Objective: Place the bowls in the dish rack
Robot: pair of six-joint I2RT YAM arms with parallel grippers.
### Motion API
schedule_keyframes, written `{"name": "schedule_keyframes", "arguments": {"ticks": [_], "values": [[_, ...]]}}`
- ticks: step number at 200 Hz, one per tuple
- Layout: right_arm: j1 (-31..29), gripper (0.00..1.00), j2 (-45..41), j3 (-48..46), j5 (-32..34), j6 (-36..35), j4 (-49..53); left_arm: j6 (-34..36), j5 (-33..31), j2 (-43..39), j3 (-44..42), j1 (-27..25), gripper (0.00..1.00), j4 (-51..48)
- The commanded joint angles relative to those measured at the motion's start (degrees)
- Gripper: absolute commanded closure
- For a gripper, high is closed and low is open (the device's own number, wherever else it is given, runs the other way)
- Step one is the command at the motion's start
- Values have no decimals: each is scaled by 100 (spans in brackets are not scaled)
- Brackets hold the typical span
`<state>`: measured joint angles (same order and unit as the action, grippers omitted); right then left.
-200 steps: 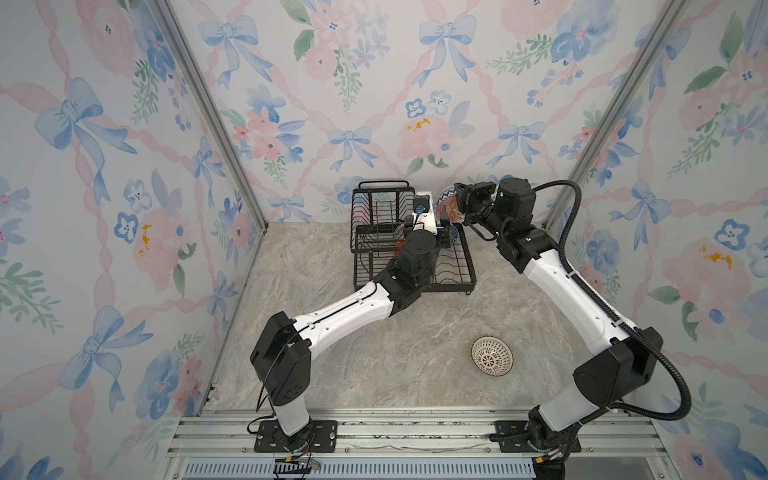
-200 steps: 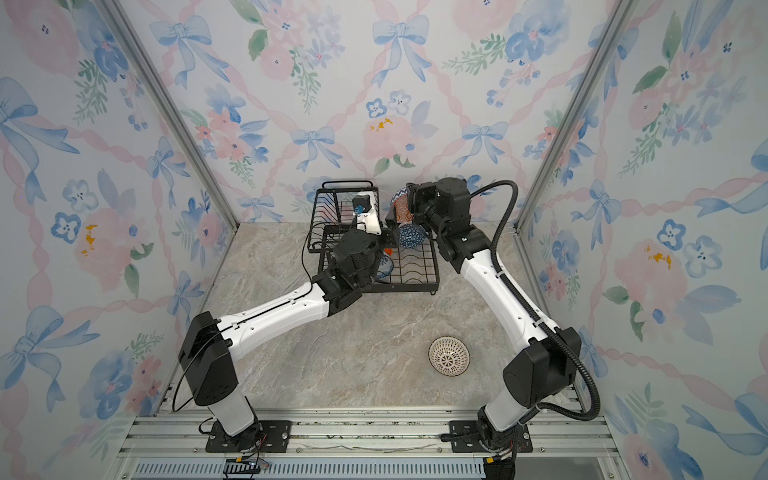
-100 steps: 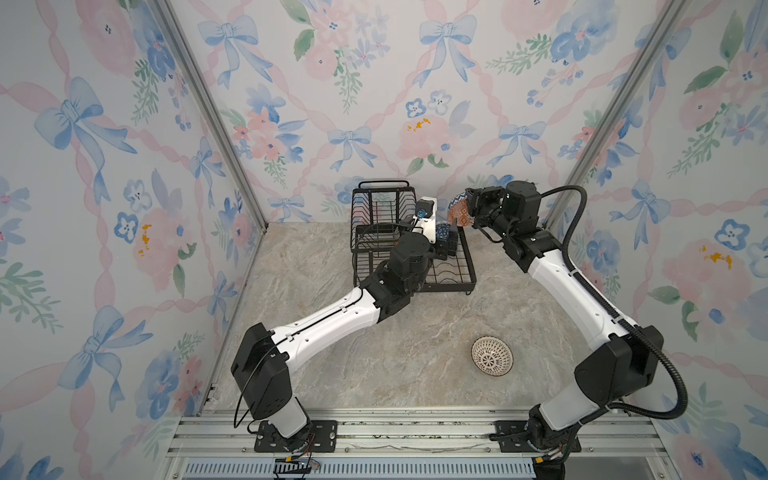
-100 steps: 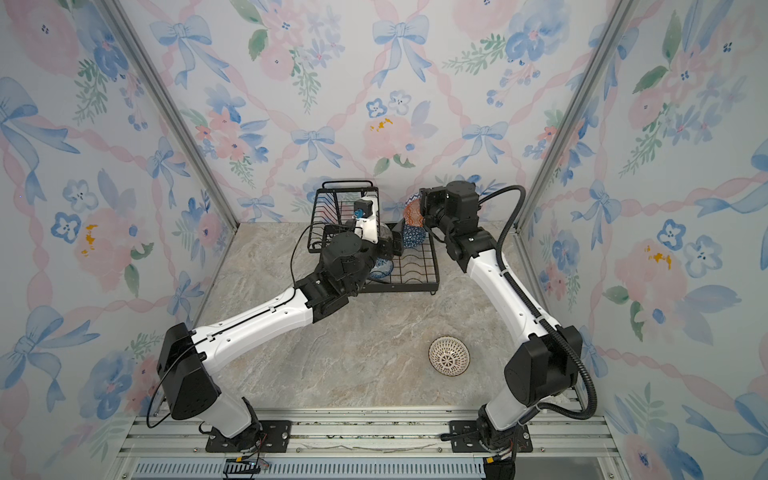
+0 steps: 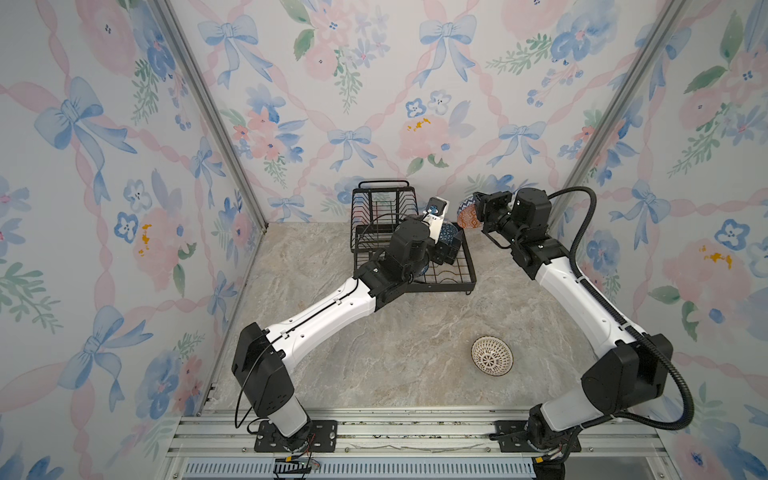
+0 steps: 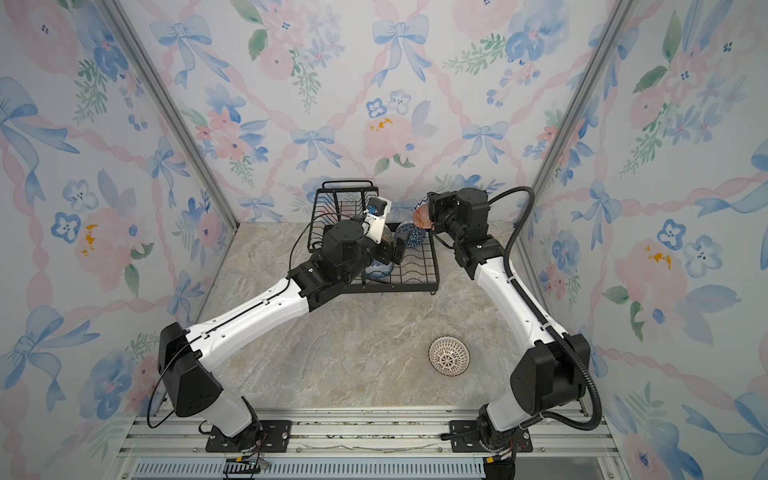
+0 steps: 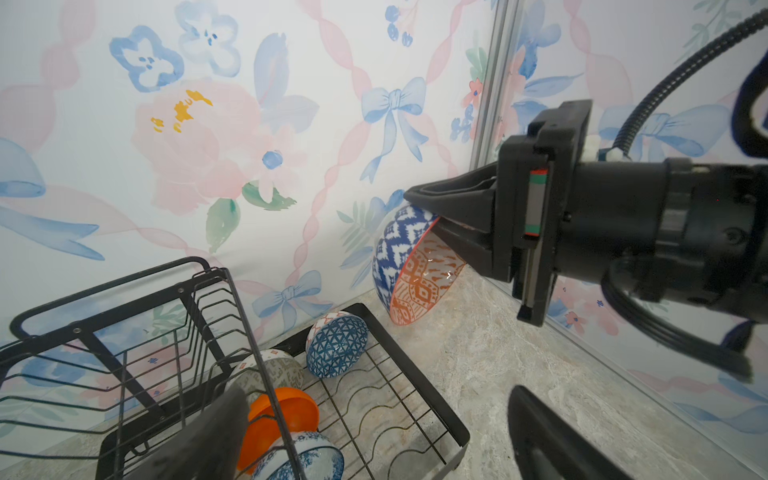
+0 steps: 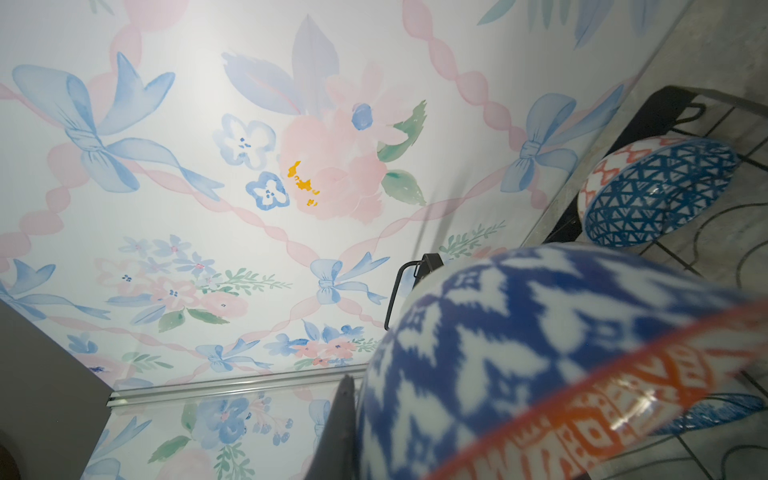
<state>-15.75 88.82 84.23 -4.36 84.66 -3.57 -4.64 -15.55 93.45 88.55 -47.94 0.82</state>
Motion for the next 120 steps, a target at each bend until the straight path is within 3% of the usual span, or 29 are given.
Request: {"name": "schedule_keyframes", "arguments": {"ticks": [1, 40, 120], "values": [[72, 100, -93, -99, -344, -445, -855, 174, 286, 90, 143, 79, 2, -376], [72, 100, -88, -176, -486, -1054, -680, 563, 277, 161, 142, 84, 2, -435], [72, 100, 137, -455, -566, -1353, -550, 1417, 44, 380, 322, 66, 2, -679]]}}
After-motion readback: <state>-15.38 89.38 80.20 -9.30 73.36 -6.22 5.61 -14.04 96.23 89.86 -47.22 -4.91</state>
